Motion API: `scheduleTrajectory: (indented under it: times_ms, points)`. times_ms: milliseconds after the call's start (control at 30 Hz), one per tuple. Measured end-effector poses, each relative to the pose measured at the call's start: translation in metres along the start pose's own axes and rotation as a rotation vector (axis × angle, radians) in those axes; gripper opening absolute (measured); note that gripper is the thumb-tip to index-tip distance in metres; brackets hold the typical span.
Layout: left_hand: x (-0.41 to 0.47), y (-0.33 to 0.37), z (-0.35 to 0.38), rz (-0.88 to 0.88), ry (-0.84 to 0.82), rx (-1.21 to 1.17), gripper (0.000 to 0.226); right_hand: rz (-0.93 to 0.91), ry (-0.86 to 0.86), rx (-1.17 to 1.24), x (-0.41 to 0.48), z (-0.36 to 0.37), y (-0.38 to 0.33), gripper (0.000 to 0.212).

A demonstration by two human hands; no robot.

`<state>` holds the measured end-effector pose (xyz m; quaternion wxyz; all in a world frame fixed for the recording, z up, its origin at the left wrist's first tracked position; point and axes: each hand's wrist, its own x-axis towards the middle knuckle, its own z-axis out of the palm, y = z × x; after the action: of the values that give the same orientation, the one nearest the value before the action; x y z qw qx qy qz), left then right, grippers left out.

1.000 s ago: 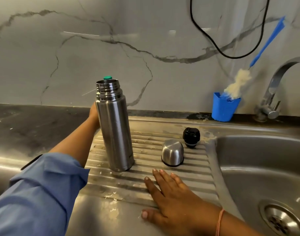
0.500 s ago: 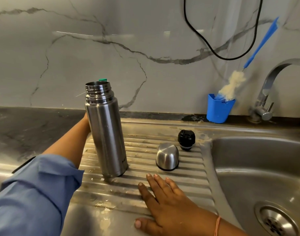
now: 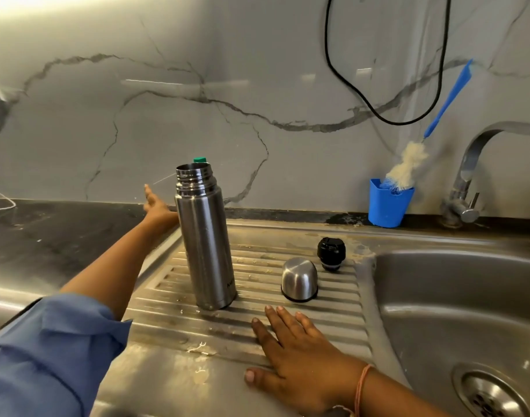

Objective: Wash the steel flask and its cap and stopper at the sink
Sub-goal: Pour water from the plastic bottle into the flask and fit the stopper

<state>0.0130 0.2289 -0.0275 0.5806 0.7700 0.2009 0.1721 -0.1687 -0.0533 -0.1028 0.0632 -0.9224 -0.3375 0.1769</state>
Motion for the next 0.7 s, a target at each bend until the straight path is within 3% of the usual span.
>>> scheduleTrajectory:
  times_ms: [100, 300, 433, 533, 700]
  points:
    - [-0.019, 0.002, -0.013, 0.075, 0.079, -0.021, 0.089, 0.002, -0.02, 0.016, -0.002, -0.003, -0.002, 0.11]
    - [-0.084, -0.008, -0.013, 0.076, 0.192, -0.39, 0.064, 0.015, -0.004, 0.006, -0.005, -0.003, -0.001, 0.078]
    - [-0.137, -0.019, -0.002, 0.057, 0.218, -0.54, 0.069, -0.024, 0.001, 0.066, -0.01, -0.007, 0.004, 0.072]
    - [-0.16, -0.024, 0.004, 0.126, 0.276, -0.481, 0.07, -0.027, -0.043, 0.153, -0.023, -0.024, 0.008, 0.058]
    - [-0.167, -0.032, 0.009, 0.332, 0.23, -0.183, 0.083, -0.006, -0.012, 0.604, -0.052, -0.065, 0.045, 0.044]
